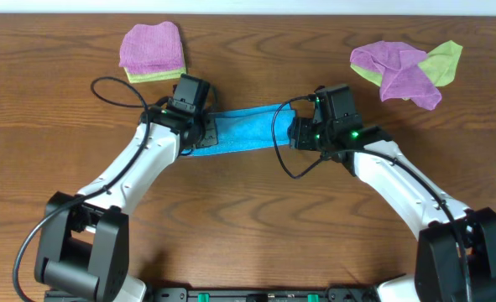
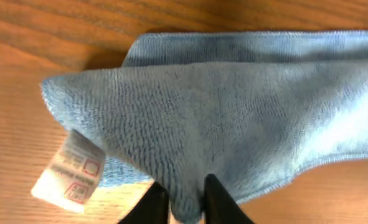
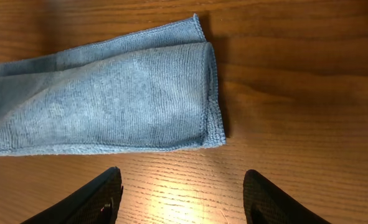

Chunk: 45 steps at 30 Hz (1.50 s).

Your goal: Fold the cloth

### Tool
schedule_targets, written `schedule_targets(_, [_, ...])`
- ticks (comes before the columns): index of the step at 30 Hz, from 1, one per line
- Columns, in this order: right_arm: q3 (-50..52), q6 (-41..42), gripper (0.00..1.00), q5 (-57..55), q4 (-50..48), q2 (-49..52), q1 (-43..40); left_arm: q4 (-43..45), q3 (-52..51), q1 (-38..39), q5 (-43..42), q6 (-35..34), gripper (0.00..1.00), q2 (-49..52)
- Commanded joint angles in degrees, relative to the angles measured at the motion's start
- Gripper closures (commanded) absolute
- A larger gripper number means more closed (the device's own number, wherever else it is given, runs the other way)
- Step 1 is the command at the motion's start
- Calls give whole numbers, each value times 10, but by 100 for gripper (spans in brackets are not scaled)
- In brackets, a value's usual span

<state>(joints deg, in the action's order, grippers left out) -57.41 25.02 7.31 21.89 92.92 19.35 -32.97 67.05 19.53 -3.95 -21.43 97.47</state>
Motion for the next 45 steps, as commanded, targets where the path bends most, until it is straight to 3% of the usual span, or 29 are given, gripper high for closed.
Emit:
schedule_targets(1, [0, -9, 37, 7, 3, -8, 2, -29, 34, -1, 19, 33, 70, -9])
schedule_targets(6, [0, -9, 37, 7, 9, -8, 2, -78, 63, -1, 44, 43, 56, -9])
schedule_targets(15, [0, -11, 37, 7, 13, -8, 2, -85, 63, -1, 44, 46, 42, -7])
schedule_targets(21, [0, -17, 34, 37, 9, -8, -7, -73, 62, -14, 43, -21, 24, 21])
schedule_targets(24, [2, -20, 33, 59, 6, -8, -24, -60, 62, -35, 25, -37, 23, 40])
schedule_targets(27, [8, -43, 33, 103, -12, -8, -41, -37, 62, -51, 8, -37, 27, 53])
schedule_targets(37, [87, -23, 32, 246, -93, -8, -97, 29, 62, -61, -50, -52, 67, 120])
schedule_targets(45, [145, 18, 28, 277, -166, -8, -95, 31, 62, -61, -35, -49, 78, 169])
